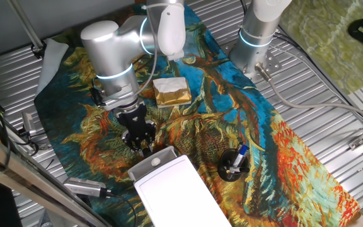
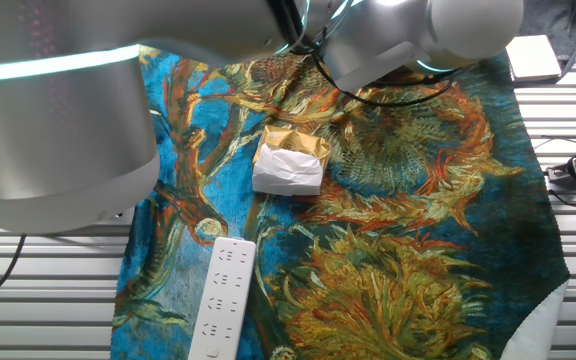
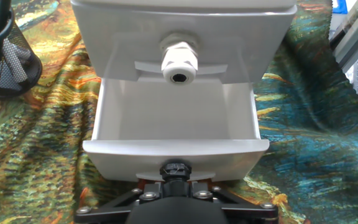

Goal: Grasp the handle and open the drawer

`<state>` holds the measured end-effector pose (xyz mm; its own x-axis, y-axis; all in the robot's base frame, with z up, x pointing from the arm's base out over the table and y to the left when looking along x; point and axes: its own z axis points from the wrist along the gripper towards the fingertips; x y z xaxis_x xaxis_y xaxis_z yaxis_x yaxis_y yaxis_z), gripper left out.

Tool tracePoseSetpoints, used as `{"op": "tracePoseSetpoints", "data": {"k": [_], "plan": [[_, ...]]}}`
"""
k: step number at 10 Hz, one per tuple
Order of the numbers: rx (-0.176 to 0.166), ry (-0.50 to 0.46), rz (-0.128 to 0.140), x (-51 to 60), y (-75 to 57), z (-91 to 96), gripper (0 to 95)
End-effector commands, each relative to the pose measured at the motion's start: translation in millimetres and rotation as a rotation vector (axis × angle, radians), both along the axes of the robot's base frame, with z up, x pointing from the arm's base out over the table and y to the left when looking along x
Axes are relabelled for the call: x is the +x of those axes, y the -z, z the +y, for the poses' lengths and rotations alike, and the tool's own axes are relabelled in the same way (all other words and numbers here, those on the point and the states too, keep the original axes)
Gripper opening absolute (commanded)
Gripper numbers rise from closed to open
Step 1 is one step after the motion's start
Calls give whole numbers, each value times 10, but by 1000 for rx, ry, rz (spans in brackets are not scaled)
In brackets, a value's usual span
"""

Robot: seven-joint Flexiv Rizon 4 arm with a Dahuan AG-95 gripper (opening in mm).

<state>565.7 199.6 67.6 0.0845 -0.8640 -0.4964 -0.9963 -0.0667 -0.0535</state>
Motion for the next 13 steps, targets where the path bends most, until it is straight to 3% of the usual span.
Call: {"op": "tracePoseSetpoints", "data": {"k": [1,10,11,13], "plan": [[-2,-3,-1,4,-8,-10,0],[-14,8,5,6,-1,-12,0],[-13,2,2,5,0,-11,380],[-14,-13,-7,5,-2,-10,760]]}}
